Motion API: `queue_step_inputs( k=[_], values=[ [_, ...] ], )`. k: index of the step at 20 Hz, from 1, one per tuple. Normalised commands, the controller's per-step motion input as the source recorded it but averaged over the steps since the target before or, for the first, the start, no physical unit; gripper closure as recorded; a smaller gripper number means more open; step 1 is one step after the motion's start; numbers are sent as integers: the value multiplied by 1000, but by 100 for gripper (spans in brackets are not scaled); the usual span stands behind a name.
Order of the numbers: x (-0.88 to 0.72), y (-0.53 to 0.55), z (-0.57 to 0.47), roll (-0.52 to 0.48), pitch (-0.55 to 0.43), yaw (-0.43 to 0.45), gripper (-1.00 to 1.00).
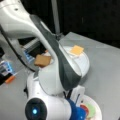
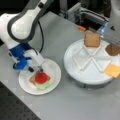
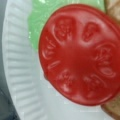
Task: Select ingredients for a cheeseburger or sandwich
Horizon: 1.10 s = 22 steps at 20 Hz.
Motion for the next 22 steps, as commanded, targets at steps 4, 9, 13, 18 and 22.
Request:
queue_step_inputs(
  k=[4, 9, 13, 18, 22],
  values=[
    [-46, 69, 214, -94, 16, 80, -100],
    [-216, 183, 419, -151, 110, 19, -100],
    [-366, 270, 386, -276, 120, -38, -100],
    [-512, 389, 228, -396, 71, -105, -100],
    [-656, 553, 149, -575, 68, -154, -100]
  ],
)
